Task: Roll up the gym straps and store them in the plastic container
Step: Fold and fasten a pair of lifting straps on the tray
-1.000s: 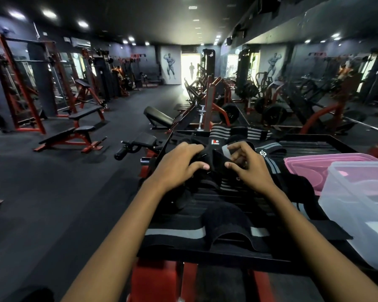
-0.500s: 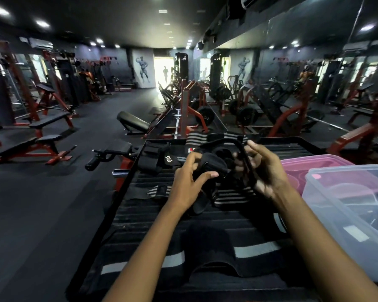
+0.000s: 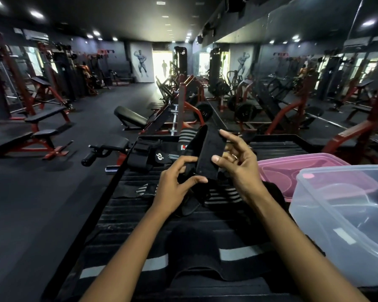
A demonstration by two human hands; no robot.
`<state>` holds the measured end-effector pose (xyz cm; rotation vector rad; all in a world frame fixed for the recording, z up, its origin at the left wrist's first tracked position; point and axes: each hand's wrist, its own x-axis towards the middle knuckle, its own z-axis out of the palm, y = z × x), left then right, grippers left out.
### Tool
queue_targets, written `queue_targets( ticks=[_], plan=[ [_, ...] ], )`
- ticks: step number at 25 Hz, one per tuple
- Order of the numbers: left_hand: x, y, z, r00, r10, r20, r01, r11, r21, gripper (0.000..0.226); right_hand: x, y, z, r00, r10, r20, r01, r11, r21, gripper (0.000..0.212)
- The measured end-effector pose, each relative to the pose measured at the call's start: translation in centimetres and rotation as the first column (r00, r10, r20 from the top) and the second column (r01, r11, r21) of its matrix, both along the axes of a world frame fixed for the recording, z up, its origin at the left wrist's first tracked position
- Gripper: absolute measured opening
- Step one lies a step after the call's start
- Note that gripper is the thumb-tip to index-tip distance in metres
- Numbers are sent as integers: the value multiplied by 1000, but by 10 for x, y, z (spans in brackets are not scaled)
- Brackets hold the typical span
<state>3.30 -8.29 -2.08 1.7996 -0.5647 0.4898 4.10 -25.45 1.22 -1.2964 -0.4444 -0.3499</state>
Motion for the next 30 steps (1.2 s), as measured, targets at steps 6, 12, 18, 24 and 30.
queue_targets(
  ticks=[6, 12, 18, 24, 30],
  plan=[
    [-2, 0, 1, 996, -26, -88, 17, 995, -102, 18, 2, -4, 0, 999, 16, 42, -11, 991, -135, 54],
    [-3, -3, 4, 988, -29, -151, -9, 969, -245, 13, -2, -11, -6, 995, 76, 61, -42, 900, -434, 19],
    [-1, 10, 14, 980, -36, -195, -34, 939, -343, 33, -15, -8, -3, 984, 168, 66, -46, 589, -807, 85],
    [1, 15, 15, 924, -259, -282, 101, 876, -472, 65, -28, -1, -4, 945, 144, 294, 281, 101, -954, 122],
    [2, 29, 17, 888, -406, -215, 238, 807, -540, 84, -31, 5, 2, 862, 142, 487, 390, 429, -815, 57]
  ],
)
